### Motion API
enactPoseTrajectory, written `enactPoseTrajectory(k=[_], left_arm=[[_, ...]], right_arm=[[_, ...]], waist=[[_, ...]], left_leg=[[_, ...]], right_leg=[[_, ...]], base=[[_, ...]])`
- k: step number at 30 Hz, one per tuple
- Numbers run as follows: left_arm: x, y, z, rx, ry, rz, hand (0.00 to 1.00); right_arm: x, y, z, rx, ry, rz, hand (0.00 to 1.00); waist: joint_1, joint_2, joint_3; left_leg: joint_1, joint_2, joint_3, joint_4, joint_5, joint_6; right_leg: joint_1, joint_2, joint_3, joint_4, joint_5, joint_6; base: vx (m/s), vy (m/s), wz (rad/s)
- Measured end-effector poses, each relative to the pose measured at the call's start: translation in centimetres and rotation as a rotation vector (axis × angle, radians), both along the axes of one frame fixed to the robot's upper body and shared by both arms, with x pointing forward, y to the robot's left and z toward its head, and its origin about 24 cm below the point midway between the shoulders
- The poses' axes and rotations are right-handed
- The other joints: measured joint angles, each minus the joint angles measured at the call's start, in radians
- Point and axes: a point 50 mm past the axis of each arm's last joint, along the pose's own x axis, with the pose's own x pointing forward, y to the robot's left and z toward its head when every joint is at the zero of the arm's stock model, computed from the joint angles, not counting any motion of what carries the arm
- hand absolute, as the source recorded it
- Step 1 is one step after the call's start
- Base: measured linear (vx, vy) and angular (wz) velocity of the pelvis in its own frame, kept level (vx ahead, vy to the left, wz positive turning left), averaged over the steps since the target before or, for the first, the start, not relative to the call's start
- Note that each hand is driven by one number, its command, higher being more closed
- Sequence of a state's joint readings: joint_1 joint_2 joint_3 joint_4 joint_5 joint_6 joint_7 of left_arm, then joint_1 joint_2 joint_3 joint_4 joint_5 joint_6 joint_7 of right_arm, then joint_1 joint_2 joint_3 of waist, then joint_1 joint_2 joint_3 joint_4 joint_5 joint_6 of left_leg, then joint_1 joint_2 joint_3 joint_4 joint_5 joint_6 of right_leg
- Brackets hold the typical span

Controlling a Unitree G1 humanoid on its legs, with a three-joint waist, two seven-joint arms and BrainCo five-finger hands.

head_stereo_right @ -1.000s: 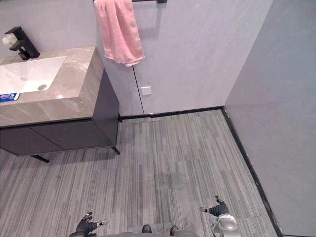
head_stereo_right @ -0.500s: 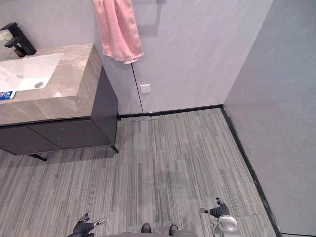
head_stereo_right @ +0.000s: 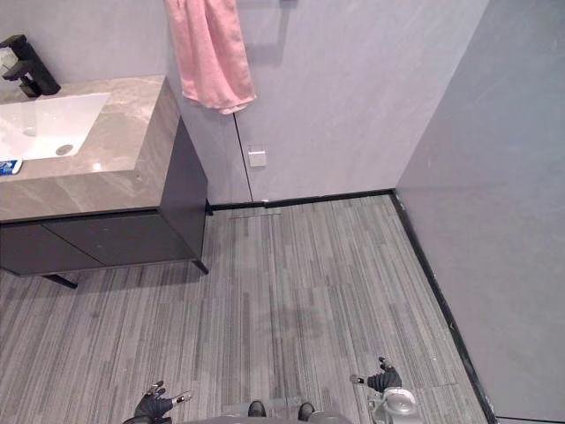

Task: Organize washtable

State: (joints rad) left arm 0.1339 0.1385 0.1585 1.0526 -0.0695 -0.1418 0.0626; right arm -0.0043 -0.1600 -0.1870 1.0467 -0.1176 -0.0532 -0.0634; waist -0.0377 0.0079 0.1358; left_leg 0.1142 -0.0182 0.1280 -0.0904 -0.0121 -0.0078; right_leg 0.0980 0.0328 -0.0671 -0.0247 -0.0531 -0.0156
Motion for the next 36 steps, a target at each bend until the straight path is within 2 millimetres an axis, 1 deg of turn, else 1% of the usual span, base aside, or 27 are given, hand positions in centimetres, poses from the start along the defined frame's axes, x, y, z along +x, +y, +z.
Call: enactPoseTrajectory(k=[3, 6, 8, 11, 12, 13, 14, 15, 16, 18, 19, 20, 21, 22, 23, 24, 25, 26, 27, 28, 29, 30, 31, 32, 33, 34, 36], left_arm=[[0.1, 0.0, 0.0, -0.001, -0.001, -0.002, 0.00], [0.6, -0.2, 0.1, -0.006, -0.011, -0.026, 0.00], [1.1, -0.5, 0.1, -0.013, -0.021, -0.049, 0.00], [1.6, -0.6, 0.2, -0.016, -0.034, -0.059, 0.00], [2.1, -0.7, 0.4, -0.015, -0.047, -0.070, 0.00], [2.3, -0.7, 0.4, -0.013, -0.053, -0.074, 0.00], [2.7, -0.5, 0.7, -0.003, -0.067, -0.090, 0.00], [3.0, -0.4, 0.8, 0.004, -0.072, -0.107, 0.00], [3.6, 0.1, 1.1, 0.023, -0.083, -0.126, 0.00], [4.0, 0.7, 1.3, 0.038, -0.092, -0.129, 0.00], [4.5, 0.9, 1.5, 0.046, -0.103, -0.132, 0.00], [4.9, 0.8, 1.7, 0.046, -0.113, -0.135, 0.00], [5.2, 0.8, 1.7, 0.045, -0.119, -0.136, 0.00], [5.7, 0.6, 1.9, 0.044, -0.133, -0.139, 0.00], [5.9, 0.6, 1.9, 0.044, -0.137, -0.142, 0.00], [6.0, 0.6, 2.0, 0.045, -0.139, -0.144, 0.00], [6.0, 0.7, 2.0, 0.048, -0.139, -0.144, 0.00], [5.9, 0.7, 1.9, 0.049, -0.134, -0.145, 0.00], [5.8, 0.4, 1.8, 0.041, -0.131, -0.144, 0.00], [5.7, 0.1, 1.7, 0.031, -0.135, -0.144, 0.00], [5.9, -0.2, 1.7, 0.023, -0.142, -0.143, 0.00], [5.9, -0.6, 1.7, 0.014, -0.147, -0.138, 0.00], [5.8, -1.0, 1.6, -0.001, -0.150, -0.124, 0.00], [5.6, -1.1, 1.5, -0.006, -0.152, -0.119, 0.00], [5.8, -1.5, 1.6, -0.015, -0.169, -0.114, 0.00], [6.0, -1.6, 1.7, -0.018, -0.182, -0.110, 0.00], [6.7, -1.9, 2.2, -0.023, -0.220, -0.102, 0.00]], right_arm=[[0.0, 0.0, 0.0, 0.004, 0.001, -0.005, 0.00], [0.0, 0.2, -0.1, 0.010, 0.007, -0.011, 0.00], [0.2, 0.2, 0.0, 0.012, 0.006, -0.012, 0.00], [0.4, 0.1, 0.1, 0.011, -0.003, -0.018, 0.00], [0.4, -0.1, 0.2, 0.008, -0.007, -0.022, 0.00], [0.4, -0.1, 0.2, 0.009, -0.007, -0.022, 0.00], [0.5, 0.1, 0.1, 0.014, -0.009, -0.022, 0.00], [0.5, 0.2, 0.1, 0.017, -0.010, -0.021, 0.00], [0.1, 0.4, -0.1, 0.023, 0.001, -0.024, 0.00], [-0.1, 0.5, -0.2, 0.033, 0.003, -0.032, 0.00], [0.3, 0.6, 0.0, 0.034, -0.005, -0.027, 0.00], [0.6, 0.5, 0.1, 0.032, -0.014, -0.027, 0.00], [0.7, 0.4, 0.1, 0.031, -0.020, -0.028, 0.00], [1.1, 0.2, 0.4, 0.024, -0.032, -0.027, 0.00], [1.3, 0.1, 0.5, 0.021, -0.036, -0.024, 0.00], [1.3, 0.1, 0.5, 0.022, -0.036, -0.023, 0.00], [1.2, 0.2, 0.4, 0.023, -0.031, -0.024, 0.00], [0.5, 0.2, 0.1, 0.025, -0.014, -0.029, 0.00], [0.3, 0.0, 0.1, 0.022, -0.010, -0.032, 0.00], [0.5, 0.1, 0.2, 0.025, -0.017, -0.031, 0.00], [0.7, 0.3, 0.2, 0.029, -0.023, -0.029, 0.00], [0.6, 0.4, 0.2, 0.033, -0.022, -0.029, 0.00], [0.4, 0.7, 0.0, 0.041, -0.016, -0.029, 0.00], [0.4, 0.8, 0.0, 0.044, -0.021, -0.030, 0.00], [0.7, 1.3, 0.4, 0.062, -0.065, -0.043, 0.00], [1.0, 1.4, 0.5, 0.066, -0.081, -0.046, 0.00], [1.6, 1.5, 0.9, 0.068, -0.117, -0.048, 0.00]], waist=[[0.002, -0.006, 0.001], [0.001, -0.015, 0.006], [0.005, -0.018, 0.010], [0.008, -0.009, 0.016], [0.009, 0.004, 0.024], [0.010, 0.008, 0.027], [0.014, 0.010, 0.038], [0.015, 0.008, 0.048], [0.011, 0.003, 0.062], [0.005, 0.005, 0.074], [-0.003, -0.003, 0.083], [-0.007, 0.015, 0.097], [-0.008, 0.014, 0.099], [-0.012, 0.013, 0.116], [-0.016, 0.019, 0.125], [-0.018, 0.009, 0.122], [-0.024, -0.006, 0.124], [-0.034, -0.033, 0.116], [-0.035, -0.024, 0.117], [-0.034, -0.007, 0.112], [-0.036, 0.001, 0.113], [-0.035, 0.010, 0.114], [-0.035, 0.018, 0.116], [-0.034, 0.020, 0.116], [-0.028, 0.017, 0.117], [-0.024, 0.015, 0.118], [-0.001, 0.012, 0.118]], left_leg=[[-0.015, 0.000, 0.013, 0.001, -0.001, 0.001], [-0.040, -0.001, 0.017, 0.026, -0.020, 0.017], [-0.066, 0.001, 0.027, 0.073, -0.053, 0.022], [-0.101, 0.008, 0.048, 0.178, -0.129, 0.030], [-0.099, 0.013, 0.054, 0.217, -0.162, 0.039], [-0.095, 0.015, 0.057, 0.227, -0.170, 0.043], [-0.080, 0.013, 0.061, 0.241, -0.174, 0.046], [-0.065, 0.010, 0.059, 0.246, -0.176, 0.050], [-0.025, -0.002, 0.032, 0.249, -0.201, 0.076], [0.006, -0.009, 0.009, 0.245, -0.224, 0.082], [0.030, -0.006, -0.009, 0.231, -0.226, 0.082], [0.045, 0.007, -0.027, 0.213, -0.226, 0.082], [0.052, 0.016, -0.035, 0.207, -0.226, 0.081], [0.069, 0.036, -0.048, 0.200, -0.227, 0.078], [0.078, 0.053, -0.058, 0.198, -0.227, 0.062], [0.083, 0.054, -0.065, 0.198, -0.226, 0.051], [0.104, 0.050, -0.082, 0.198, -0.233, 0.022], [0.136, 0.055, -0.104, 0.198, -0.251, -0.006], [0.146, 0.067, -0.110, 0.203, -0.252, -0.012], [0.129, 0.094, -0.113, 0.250, -0.237, -0.045], [0.101, 0.109, -0.115, 0.326, -0.228, -0.068], [0.063, 0.118, -0.119, 0.432, -0.212, -0.098], [-0.003, 0.144, -0.126, 0.629, -0.152, -0.163], [-0.034, 0.164, -0.128, 0.733, -0.145, -0.181], [-0.124, 0.212, -0.093, 1.005, -0.145, -0.183], [-0.156, 0.230, -0.067, 1.063, -0.149, -0.174], [-0.237, 0.271, -0.002, 1.148, -0.175, -0.132]], right_leg=[[-0.016, 0.000, 0.014, -0.005, 0.002, 0.002], [-0.032, -0.003, 0.020, -0.005, 0.000, 0.006], [-0.041, -0.005, 0.034, 0.011, -0.009, 0.020], [-0.087, -0.012, 0.042, 0.124, -0.071, 0.061], [-0.129, -0.017, 0.038, 0.249, -0.115, 0.105], [-0.157, -0.019, 0.036, 0.316, -0.130, 0.121], [-0.217, -0.032, 0.023, 0.480, -0.145, 0.128], [-0.248, -0.043, 0.008, 0.578, -0.146, 0.129], [-0.316, -0.081, -0.039, 0.767, -0.171, 0.112], [-0.366, -0.110, -0.072, 0.851, -0.207, 0.107], [-0.393, -0.124, -0.098, 0.835, -0.224, 0.105], [-0.421, -0.125, -0.129, 0.762, -0.225, 0.103], [-0.432, -0.121, -0.139, 0.710, -0.223, 0.099], [-0.445, -0.110, -0.162, 0.592, -0.199, 0.083], [-0.462, -0.096, -0.165, 0.464, -0.140, 0.077], [-0.467, -0.090, -0.162, 0.394, -0.101, 0.077], [-0.466, -0.088, -0.126, 0.306, -0.024, 0.062], [-0.463, -0.090, -0.103, 0.320, 0.079, 0.031], [-0.470, -0.084, -0.103, 0.360, 0.073, -0.005], [-0.477, -0.070, -0.122, 0.404, 0.025, -0.023], [-0.466, -0.059, -0.131, 0.415, -0.007, -0.038], [-0.434, -0.045, -0.139, 0.404, -0.027, -0.049], [-0.362, -0.023, -0.146, 0.371, -0.052, -0.060], [-0.321, -0.011, -0.146, 0.350, -0.060, -0.066], [-0.202, 0.011, -0.148, 0.296, -0.081, -0.077], [-0.170, 0.017, -0.143, 0.280, -0.089, -0.081], [-0.106, 0.026, -0.123, 0.246, -0.107, -0.081]], base=[[-0.03, -0.008, -0.13], [0.03, 0.002, -0.08], [0.08, 0.015, -0.19], [0.15, 0.033, -0.22], [0.09, 0.048, -0.10], [0.11, 0.081, -0.10], [0.09, 0.074, -0.01], [0.16, 0.083, 0.19], [0.20, 0.039, 0.34], [0.22, 0.003, 0.39], [0.23, -0.026, 0.43], [0.25, -0.038, 0.43], [0.28, -0.069, 0.40], [0.32, -0.094, 0.37], [0.34, -0.107, 0.38], [0.40, -0.137, 0.41], [0.57, -0.241, 0.53], [0.59, -0.255, 0.51], [0.60, -0.291, 0.31], [0.39, -0.204, 0.07], [0.52, -0.268, 0.05], [0.55, -0.270, 0.11], [0.56, -0.267, 0.09], [0.63, -0.267, 0.06], [0.48, -0.191, 0.01], [0.52, -0.188, -0.05], [0.31, -0.090, -0.18]])
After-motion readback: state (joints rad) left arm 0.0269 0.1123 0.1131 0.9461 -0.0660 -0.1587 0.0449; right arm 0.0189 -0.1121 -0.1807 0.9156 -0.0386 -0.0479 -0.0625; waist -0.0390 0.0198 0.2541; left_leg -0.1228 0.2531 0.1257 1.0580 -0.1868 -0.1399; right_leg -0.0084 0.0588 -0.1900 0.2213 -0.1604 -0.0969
